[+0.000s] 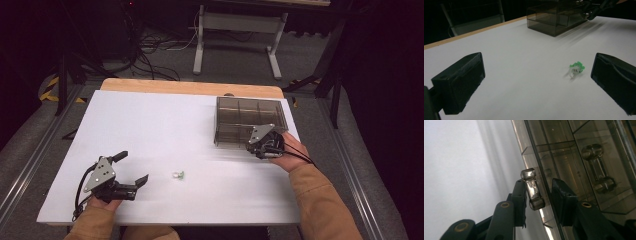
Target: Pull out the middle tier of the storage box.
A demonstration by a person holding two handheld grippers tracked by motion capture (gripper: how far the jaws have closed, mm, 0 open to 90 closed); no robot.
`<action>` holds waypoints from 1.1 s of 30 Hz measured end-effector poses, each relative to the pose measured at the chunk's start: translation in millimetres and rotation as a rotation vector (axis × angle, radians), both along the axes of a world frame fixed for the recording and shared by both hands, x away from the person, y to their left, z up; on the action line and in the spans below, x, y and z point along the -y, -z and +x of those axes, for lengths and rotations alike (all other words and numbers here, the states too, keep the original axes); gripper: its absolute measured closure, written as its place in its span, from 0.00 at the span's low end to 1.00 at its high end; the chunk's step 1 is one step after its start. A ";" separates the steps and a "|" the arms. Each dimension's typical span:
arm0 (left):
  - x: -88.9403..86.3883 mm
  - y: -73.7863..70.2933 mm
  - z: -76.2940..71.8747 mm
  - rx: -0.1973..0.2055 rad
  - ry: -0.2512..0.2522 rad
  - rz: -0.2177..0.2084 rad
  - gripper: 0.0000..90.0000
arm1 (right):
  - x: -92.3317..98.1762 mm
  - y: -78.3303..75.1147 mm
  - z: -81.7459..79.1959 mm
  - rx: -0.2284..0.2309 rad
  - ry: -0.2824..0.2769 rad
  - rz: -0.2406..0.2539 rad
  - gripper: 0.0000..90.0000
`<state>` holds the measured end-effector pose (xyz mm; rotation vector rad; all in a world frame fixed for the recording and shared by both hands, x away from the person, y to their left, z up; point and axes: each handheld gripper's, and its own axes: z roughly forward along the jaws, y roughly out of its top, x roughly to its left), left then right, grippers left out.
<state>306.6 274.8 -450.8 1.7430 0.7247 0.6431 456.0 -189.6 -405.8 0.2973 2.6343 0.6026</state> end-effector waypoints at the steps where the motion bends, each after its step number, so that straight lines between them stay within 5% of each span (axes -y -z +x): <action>1: -0.2 -0.1 -0.1 -0.002 0.000 0.001 0.00 | 0.8 -0.8 -0.6 -0.004 -0.011 0.002 0.73; 33: -0.6 -0.2 -0.4 0.004 -0.006 -0.004 0.00 | 3.4 -3.9 -29.8 -0.049 -0.050 -0.022 0.75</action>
